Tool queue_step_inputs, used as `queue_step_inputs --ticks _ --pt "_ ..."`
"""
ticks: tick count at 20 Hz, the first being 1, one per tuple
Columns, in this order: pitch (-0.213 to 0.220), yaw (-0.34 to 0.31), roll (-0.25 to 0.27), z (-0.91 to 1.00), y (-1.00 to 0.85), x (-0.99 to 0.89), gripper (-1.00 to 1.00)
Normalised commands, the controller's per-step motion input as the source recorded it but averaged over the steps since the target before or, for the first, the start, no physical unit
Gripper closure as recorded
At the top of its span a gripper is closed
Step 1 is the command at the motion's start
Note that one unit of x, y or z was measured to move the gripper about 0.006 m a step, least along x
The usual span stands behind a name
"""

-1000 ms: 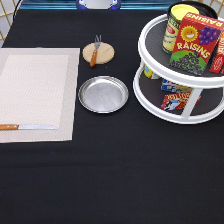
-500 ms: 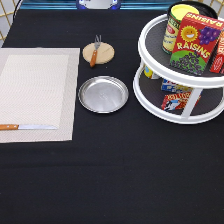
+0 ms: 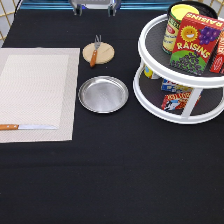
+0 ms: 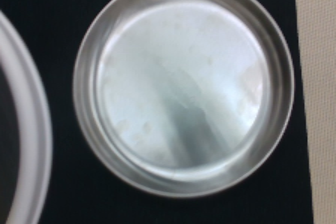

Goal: Arrange plate and fork

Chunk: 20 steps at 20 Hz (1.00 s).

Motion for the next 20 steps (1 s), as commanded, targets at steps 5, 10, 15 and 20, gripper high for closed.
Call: queue_step_inputs --ticks 5,10,15,20 --pt "0.050 0.062 0.071 -0.10 -0.23 0.84 -1.00" --pt "0.051 0.060 0.090 -0.14 -0.17 0.85 -1.00" --pt "0.086 0.011 0.070 -0.23 -0.08 0.84 -1.00" --pt "0.030 -0.011 0.095 -0.37 -0.01 0.64 -1.00"
